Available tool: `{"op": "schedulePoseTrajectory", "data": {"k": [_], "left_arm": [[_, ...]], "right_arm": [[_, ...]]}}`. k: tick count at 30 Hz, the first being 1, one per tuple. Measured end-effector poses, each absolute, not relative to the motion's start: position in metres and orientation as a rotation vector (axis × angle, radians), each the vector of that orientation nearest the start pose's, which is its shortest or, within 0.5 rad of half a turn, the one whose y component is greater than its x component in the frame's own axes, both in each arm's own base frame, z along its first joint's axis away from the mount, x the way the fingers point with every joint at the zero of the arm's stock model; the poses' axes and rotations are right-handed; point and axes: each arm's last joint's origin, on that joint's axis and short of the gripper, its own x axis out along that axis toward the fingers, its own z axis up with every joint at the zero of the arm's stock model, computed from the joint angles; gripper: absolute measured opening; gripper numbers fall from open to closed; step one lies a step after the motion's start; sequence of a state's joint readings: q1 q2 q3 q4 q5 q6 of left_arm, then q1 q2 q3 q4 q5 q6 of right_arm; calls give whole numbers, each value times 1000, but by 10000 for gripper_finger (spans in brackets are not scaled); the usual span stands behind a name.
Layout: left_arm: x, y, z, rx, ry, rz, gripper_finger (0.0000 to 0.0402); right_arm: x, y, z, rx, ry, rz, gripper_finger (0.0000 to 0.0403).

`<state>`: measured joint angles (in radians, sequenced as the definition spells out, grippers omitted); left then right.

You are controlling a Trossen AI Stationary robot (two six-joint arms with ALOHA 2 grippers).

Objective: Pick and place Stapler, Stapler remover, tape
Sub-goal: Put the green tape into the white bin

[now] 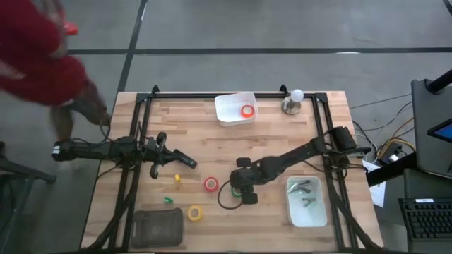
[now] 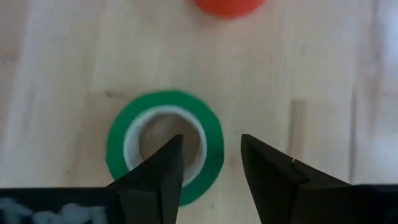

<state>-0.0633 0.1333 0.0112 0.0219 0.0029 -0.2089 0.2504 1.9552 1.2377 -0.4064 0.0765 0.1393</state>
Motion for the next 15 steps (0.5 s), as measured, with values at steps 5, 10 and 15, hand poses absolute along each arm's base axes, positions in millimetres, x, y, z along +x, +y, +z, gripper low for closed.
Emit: {"op": "schedulePoseTrajectory", "data": {"k": [5,10,15], "left_arm": [[105,-7,158,-205,109,-55,7],[105,-7,158,-206,109,-55,7],[105,-7,158,-205,110,-55,7]], "right_arm": [[375,94,138,-64,1129,81,141],[375,94,139,-67,1129,83,124],[374,94,139,-69,1132,83,96]]}}
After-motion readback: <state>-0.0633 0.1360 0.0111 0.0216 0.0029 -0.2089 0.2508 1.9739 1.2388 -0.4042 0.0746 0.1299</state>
